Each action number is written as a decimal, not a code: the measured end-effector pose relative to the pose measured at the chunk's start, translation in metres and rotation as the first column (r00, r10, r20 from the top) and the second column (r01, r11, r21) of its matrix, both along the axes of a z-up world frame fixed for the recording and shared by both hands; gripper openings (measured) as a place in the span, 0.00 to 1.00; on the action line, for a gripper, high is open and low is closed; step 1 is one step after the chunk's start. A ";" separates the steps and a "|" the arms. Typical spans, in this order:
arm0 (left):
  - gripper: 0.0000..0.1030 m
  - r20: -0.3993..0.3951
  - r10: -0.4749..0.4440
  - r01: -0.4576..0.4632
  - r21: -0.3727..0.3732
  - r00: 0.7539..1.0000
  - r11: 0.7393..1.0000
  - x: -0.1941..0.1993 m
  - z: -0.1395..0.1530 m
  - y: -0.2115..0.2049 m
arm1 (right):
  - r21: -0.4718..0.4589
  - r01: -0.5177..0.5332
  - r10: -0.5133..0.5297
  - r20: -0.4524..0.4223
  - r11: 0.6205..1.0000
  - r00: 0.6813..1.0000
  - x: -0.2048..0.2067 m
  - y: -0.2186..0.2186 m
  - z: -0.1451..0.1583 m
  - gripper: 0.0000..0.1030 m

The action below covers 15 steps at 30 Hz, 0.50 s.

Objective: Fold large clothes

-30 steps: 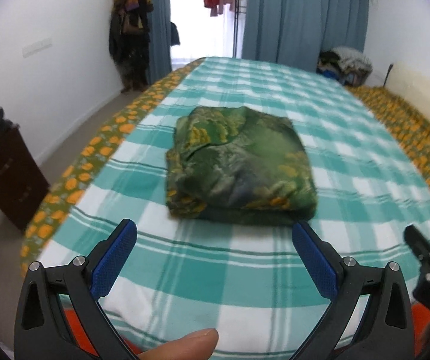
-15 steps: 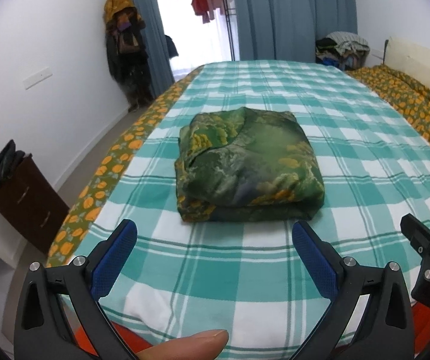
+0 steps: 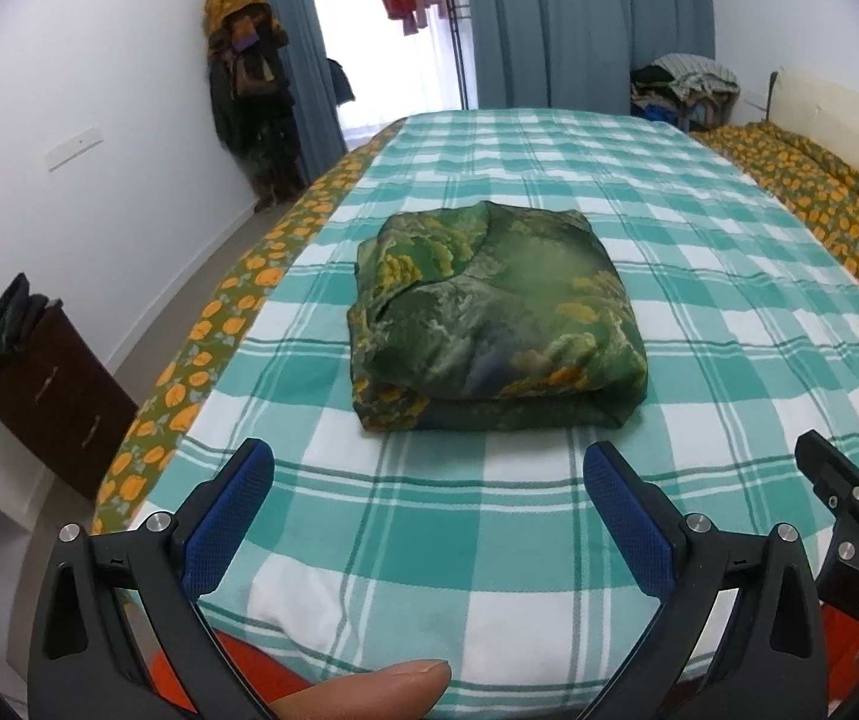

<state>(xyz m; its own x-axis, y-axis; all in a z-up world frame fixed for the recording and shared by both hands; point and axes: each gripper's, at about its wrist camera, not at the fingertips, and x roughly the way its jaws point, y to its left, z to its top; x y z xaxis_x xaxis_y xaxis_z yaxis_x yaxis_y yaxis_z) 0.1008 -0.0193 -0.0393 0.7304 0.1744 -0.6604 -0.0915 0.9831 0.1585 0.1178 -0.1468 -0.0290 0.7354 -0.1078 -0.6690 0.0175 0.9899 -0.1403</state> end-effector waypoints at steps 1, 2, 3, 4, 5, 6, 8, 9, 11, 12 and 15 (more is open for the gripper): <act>1.00 -0.001 -0.001 0.001 -0.002 1.000 1.000 0.000 0.000 0.000 | 0.000 0.000 0.000 0.001 1.000 1.000 0.000 0.000 0.000 0.94; 1.00 -0.001 -0.002 0.002 -0.003 1.000 1.000 0.000 0.001 0.000 | -0.001 -0.002 0.002 0.002 1.000 1.000 0.000 0.000 0.000 0.94; 1.00 -0.001 -0.003 0.003 -0.004 1.000 1.000 0.000 0.001 0.000 | -0.002 -0.005 0.005 0.002 1.000 1.000 0.000 0.001 0.000 0.94; 1.00 -0.002 -0.004 0.004 -0.007 1.000 1.000 0.000 0.001 0.000 | -0.004 -0.007 0.007 0.002 1.000 1.000 0.000 0.002 -0.001 0.94; 1.00 -0.002 -0.004 0.004 -0.009 1.000 1.000 -0.001 0.001 0.000 | -0.006 -0.011 0.011 0.005 1.000 1.000 0.000 0.004 -0.001 0.94; 1.00 -0.002 -0.004 0.004 -0.013 1.000 1.000 -0.001 0.001 0.001 | -0.008 -0.013 0.013 0.005 1.000 1.000 0.000 0.005 -0.001 0.94; 1.00 -0.001 -0.004 0.004 -0.018 1.000 1.000 -0.003 0.001 0.001 | -0.009 -0.019 0.019 0.003 1.000 1.000 -0.001 0.007 0.000 0.94; 1.00 -0.001 -0.004 0.004 -0.018 1.000 1.000 -0.002 0.001 0.001 | -0.007 -0.022 0.022 0.001 1.000 1.000 -0.001 0.008 0.000 0.94; 1.00 -0.001 -0.005 0.005 -0.018 1.000 1.000 -0.002 0.001 0.001 | -0.008 -0.026 0.026 0.004 1.000 1.000 -0.003 0.010 0.002 0.94; 1.00 -0.002 -0.006 0.006 -0.018 1.000 1.000 -0.002 0.001 0.001 | -0.010 -0.028 0.028 0.005 1.000 1.000 -0.003 0.011 0.003 0.94; 1.00 -0.003 -0.008 0.008 -0.018 1.000 1.000 -0.004 0.002 0.000 | -0.009 -0.031 0.031 0.009 0.999 0.999 -0.005 0.011 0.005 0.94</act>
<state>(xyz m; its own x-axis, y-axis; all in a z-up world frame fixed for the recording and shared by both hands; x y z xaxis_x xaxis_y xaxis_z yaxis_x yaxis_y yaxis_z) 0.0973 -0.0193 -0.0375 0.7299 0.1566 -0.6654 -0.0831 0.9865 0.1410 0.1131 -0.1358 -0.0239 0.7446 -0.0909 -0.6613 -0.0115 0.9888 -0.1489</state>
